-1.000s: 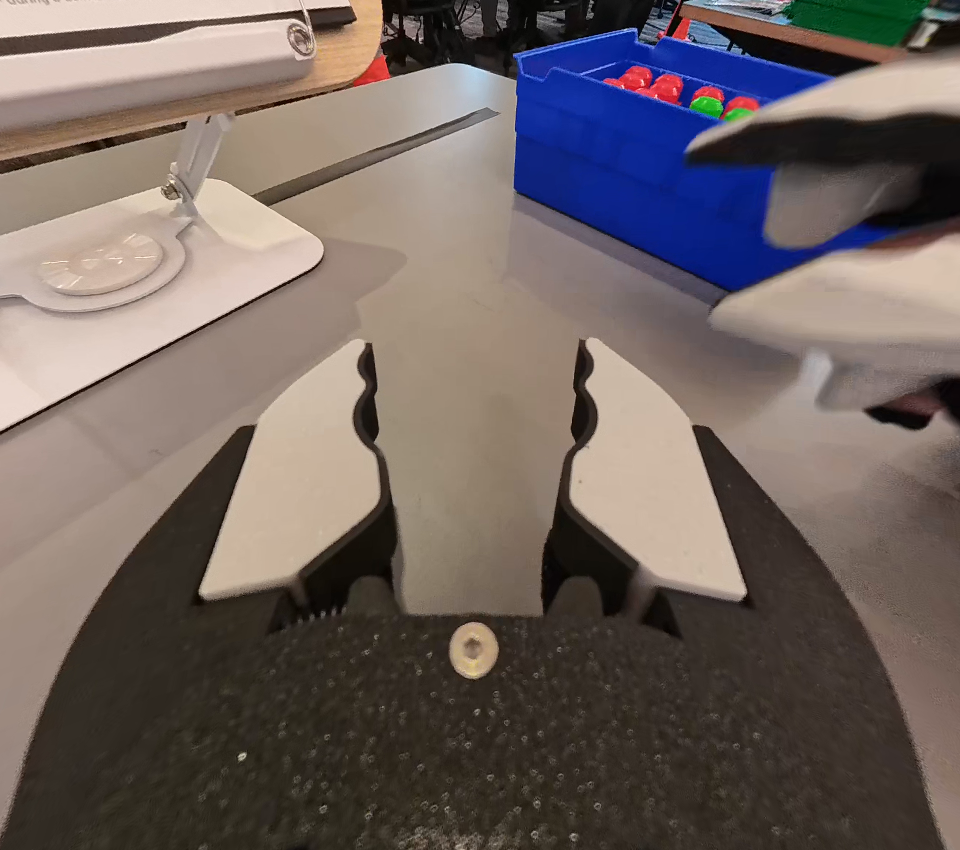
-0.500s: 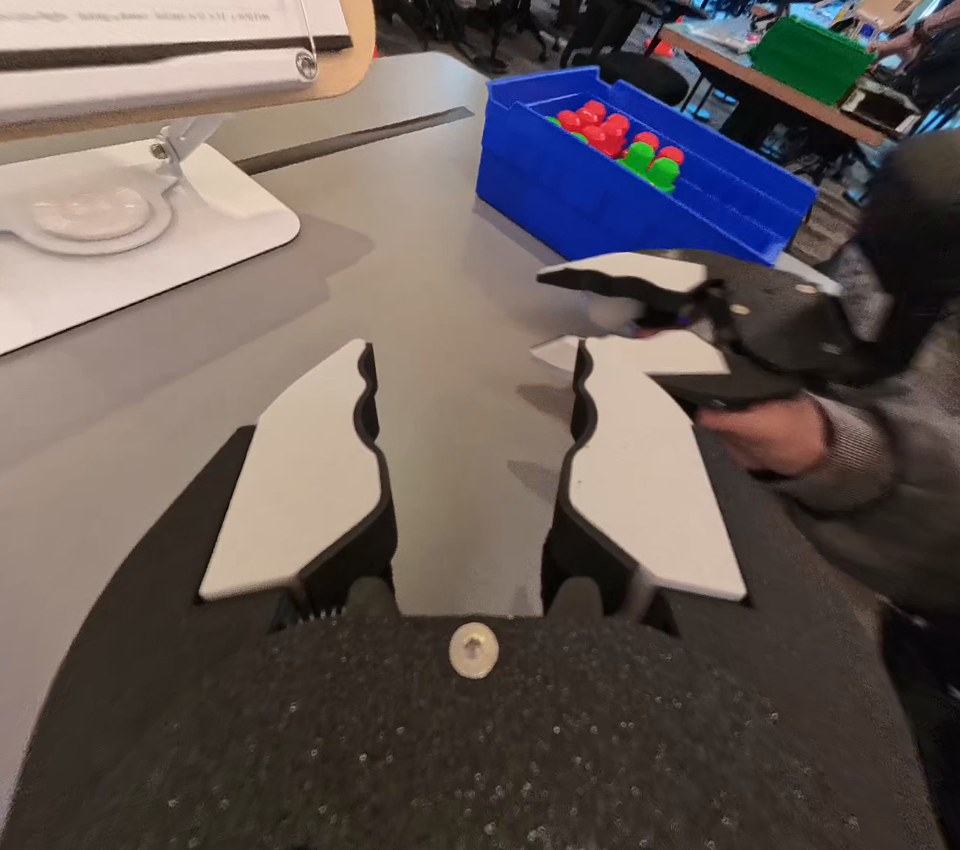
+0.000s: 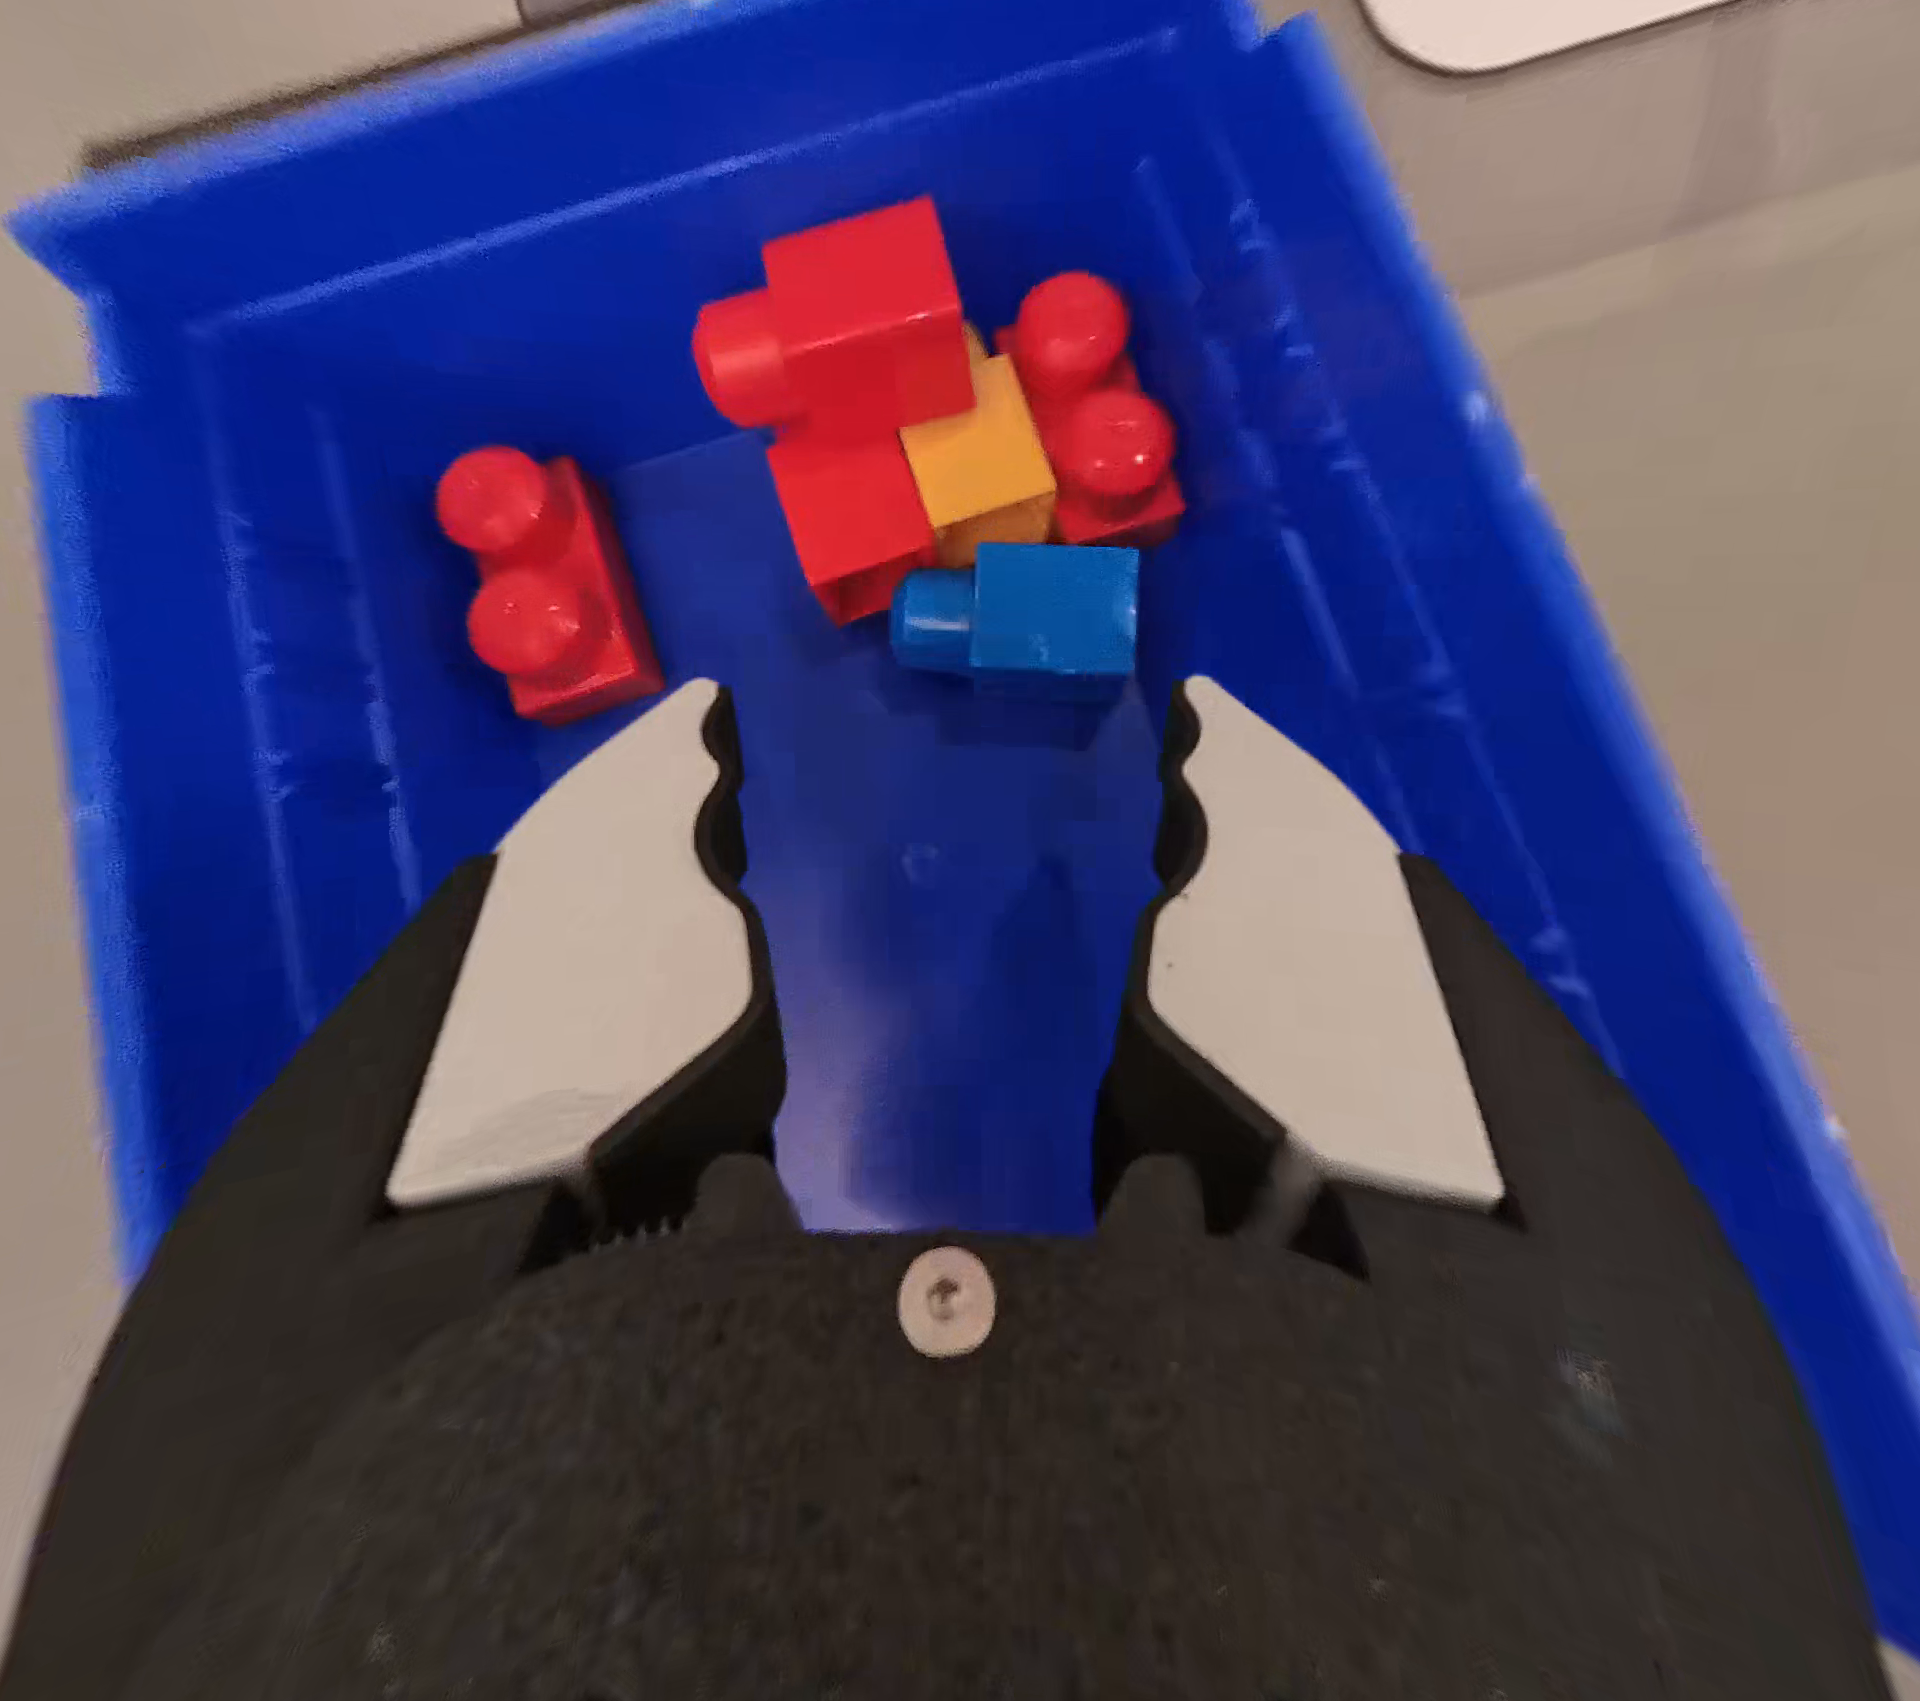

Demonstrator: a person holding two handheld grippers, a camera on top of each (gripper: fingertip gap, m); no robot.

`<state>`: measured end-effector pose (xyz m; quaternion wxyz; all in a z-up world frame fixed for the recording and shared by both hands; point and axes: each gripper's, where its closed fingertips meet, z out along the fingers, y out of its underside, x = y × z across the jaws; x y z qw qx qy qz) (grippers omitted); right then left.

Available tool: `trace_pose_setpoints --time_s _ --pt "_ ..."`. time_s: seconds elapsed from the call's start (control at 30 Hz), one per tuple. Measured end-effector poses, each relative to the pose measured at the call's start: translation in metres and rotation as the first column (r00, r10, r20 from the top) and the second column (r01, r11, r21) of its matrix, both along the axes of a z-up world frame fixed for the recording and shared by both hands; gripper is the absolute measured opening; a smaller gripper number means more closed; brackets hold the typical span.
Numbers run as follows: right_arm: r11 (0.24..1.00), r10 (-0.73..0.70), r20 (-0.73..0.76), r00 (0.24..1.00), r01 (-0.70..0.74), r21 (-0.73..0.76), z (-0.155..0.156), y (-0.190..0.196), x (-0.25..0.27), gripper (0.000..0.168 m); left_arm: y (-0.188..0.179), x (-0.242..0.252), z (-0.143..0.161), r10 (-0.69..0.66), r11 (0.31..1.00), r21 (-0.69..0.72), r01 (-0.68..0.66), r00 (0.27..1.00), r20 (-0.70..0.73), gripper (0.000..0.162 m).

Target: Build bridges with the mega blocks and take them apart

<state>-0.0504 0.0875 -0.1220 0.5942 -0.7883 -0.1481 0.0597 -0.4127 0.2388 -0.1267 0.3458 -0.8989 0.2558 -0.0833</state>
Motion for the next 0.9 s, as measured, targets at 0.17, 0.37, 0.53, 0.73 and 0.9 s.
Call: trace_pose_setpoints --time_s 0.17,0.37,0.53,0.73,0.9 --pt "1.000 -0.004 -0.067 0.998 0.004 -0.005 0.002 0.000 0.005 0.052 0.010 0.022 -0.033 -0.070 0.993 -0.092 0.078 0.994 0.086 0.081" --pt "1.000 0.005 -0.079 0.997 -0.005 -0.009 0.002 -0.001 0.005 0.052 -0.004 0.024 -0.054 -0.222 0.966 -0.142 0.216 0.975 -0.029 0.065" --pt "1.000 0.017 -0.078 0.997 -0.019 -0.015 0.001 -0.001 0.002 0.052 -0.033 0.010 -0.005 -0.397 0.917 -0.069 0.392 0.914 -0.081 0.065" --pt "1.000 0.024 -0.089 0.996 -0.025 -0.013 0.002 -0.001 0.001 0.052 -0.101 0.065 0.088 -0.758 0.640 0.017 0.768 0.635 -0.150 0.064" --pt "0.999 0.032 -0.151 0.988 -0.032 0.004 0.006 -0.001 0.003 0.052 -0.147 0.143 0.077 -0.925 0.329 -0.054 0.943 0.311 -0.218 0.064"
